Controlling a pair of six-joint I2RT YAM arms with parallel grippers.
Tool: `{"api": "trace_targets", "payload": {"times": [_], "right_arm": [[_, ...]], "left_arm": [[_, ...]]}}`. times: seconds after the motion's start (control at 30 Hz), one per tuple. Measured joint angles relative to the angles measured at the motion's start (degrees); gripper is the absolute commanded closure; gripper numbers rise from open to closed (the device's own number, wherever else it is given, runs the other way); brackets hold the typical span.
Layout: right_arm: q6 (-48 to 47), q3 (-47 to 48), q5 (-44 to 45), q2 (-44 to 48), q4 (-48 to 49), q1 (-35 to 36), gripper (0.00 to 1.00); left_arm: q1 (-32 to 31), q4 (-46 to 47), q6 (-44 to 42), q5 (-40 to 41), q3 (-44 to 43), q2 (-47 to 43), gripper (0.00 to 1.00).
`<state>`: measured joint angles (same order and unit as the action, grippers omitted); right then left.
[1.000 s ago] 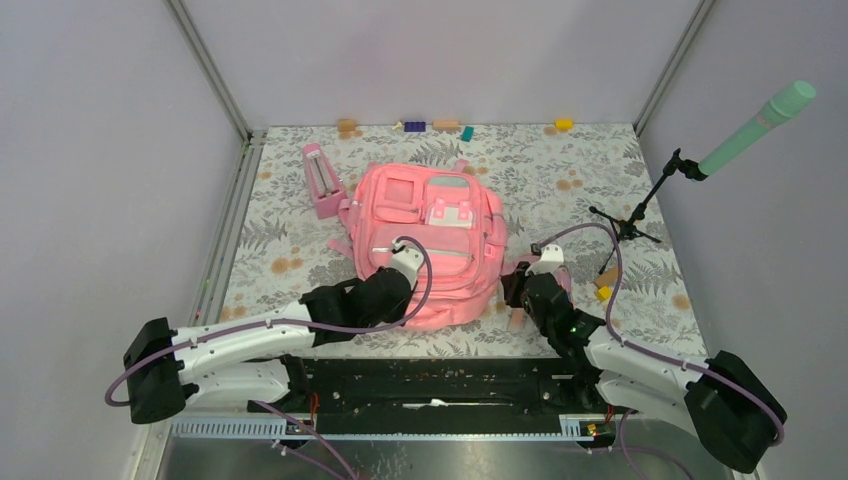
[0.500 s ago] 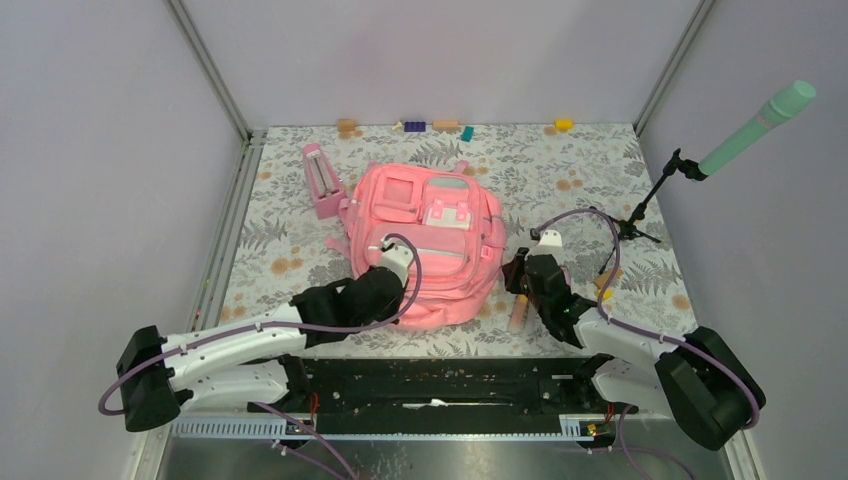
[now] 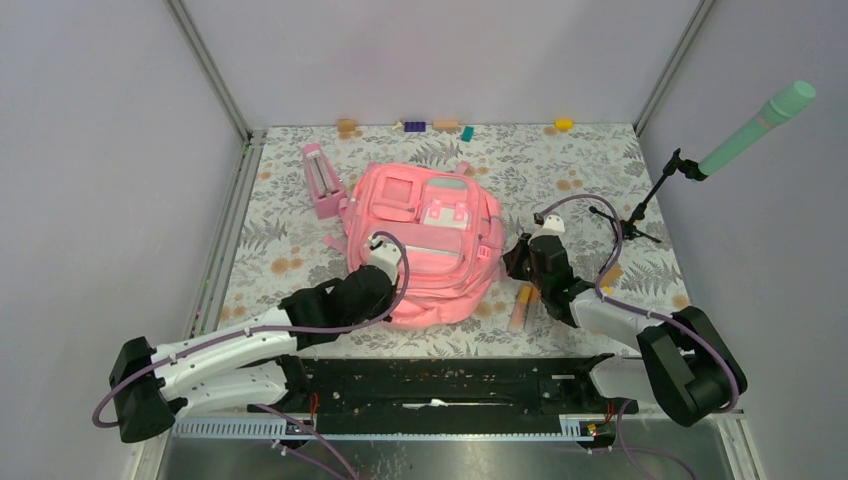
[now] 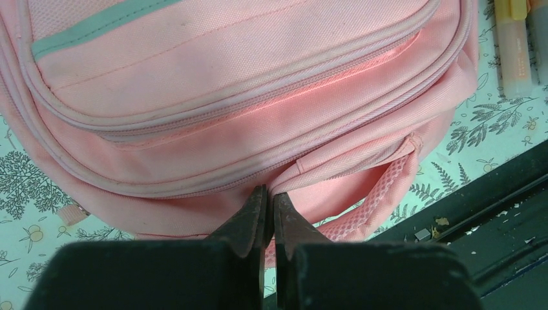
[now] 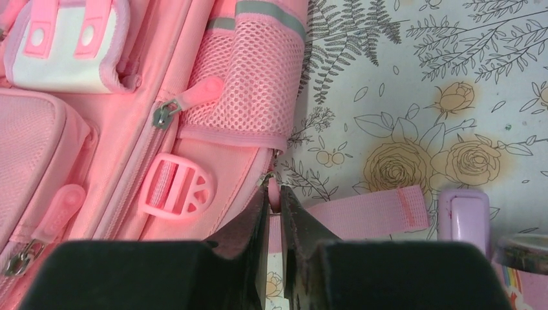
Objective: Pack the student bag
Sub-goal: Zip the student bag at the center of the board.
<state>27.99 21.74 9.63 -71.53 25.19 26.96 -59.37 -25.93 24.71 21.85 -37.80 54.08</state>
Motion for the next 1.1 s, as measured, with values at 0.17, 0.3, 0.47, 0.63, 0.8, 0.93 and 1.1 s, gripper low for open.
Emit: {"api": "trace_targets", "payload": {"times": [0.17, 0.3, 0.47, 0.63, 0.8, 0.93, 1.1], "right_arm": [[0.4, 1.2, -1.9, -1.9, 0.8, -2.0, 1.0], [0.4, 2.1, -2.8, -3.0, 1.2, -2.6, 1.0], [0.4, 2.6, -3.0, -3.7, 2.2, -2.7, 1.0], [0.3, 4.3, -3.0, -5.9, 2.7, -2.7, 1.0], [0.4, 5.0, -3.2, -6.6, 3.7, -2.7, 0.98], [-1.7, 5.0, -5.4, -3.7, 2.8, -3.1, 0.69], [-5.5, 5.1, -7.6, 3.1, -1.0, -4.4, 0.38]], "left_arm": [[0.7, 0.1, 0.0, -0.3, 0.1, -0.6, 1.0], [1.0, 0.4, 0.4, -0.5, 0.6, -0.9, 1.0], [1.5, 0.5, 0.5, -0.5, 0.8, -1.1, 1.0], [2.1, 0.7, 0.6, -0.5, 0.9, -1.7, 1.0], [2.6, 0.6, 0.6, -0.5, 0.9, -2.3, 1.0], [3.0, 0.2, 0.3, -0.9, 0.9, -2.6, 1.0], [4.2, -3.3, -1.6, -2.8, 0.1, -2.8, 1.0]]}}
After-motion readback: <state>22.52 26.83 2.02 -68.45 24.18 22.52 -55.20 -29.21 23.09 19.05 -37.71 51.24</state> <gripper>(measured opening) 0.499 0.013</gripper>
